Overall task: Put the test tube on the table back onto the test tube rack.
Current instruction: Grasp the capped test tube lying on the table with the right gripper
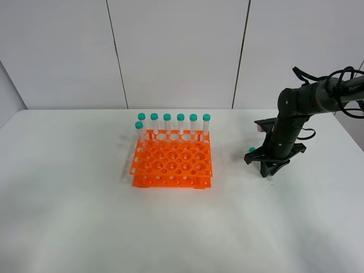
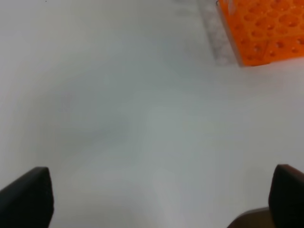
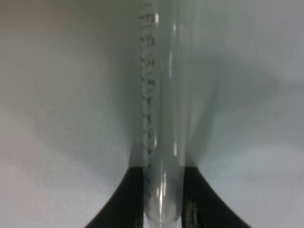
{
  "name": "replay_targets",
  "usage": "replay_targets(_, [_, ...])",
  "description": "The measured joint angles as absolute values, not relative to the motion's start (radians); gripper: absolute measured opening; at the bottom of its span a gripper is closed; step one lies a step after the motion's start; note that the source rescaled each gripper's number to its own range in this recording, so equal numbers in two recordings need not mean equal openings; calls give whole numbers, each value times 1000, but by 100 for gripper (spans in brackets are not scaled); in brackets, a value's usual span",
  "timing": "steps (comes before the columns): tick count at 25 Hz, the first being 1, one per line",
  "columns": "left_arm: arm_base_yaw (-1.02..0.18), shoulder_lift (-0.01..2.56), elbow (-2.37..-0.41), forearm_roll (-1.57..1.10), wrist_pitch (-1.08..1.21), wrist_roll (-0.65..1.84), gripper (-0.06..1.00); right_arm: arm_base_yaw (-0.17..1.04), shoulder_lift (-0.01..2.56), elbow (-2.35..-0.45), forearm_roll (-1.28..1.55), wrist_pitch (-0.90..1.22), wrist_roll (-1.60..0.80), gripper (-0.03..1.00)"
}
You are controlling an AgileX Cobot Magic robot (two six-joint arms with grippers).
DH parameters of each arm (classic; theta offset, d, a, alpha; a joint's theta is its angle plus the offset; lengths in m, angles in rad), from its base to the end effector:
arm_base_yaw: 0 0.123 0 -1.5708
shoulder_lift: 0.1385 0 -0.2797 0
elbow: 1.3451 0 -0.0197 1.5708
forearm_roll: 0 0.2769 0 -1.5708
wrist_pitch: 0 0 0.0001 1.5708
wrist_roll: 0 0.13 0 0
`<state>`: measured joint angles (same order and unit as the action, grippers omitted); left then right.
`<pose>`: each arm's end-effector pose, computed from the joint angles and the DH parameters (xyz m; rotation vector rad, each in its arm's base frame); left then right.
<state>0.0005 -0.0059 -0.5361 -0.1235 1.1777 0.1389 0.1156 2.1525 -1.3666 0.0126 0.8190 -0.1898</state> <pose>0.0454 -0.0148 0.2717 0.1637 2.1070 -0.0659 0.4130 0.0492 0.0404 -0.4570 3.0542 0.0115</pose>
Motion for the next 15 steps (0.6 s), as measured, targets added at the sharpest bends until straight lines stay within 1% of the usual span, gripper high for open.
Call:
replay_targets(8, [0,-6,-536,-124,1178,139,100,116,2138,-1396,13,853,-191,3])
replay_targets(15, [0,-6,-536,-124,1177,139,100,116,1970,-1557,61,944,-241,3])
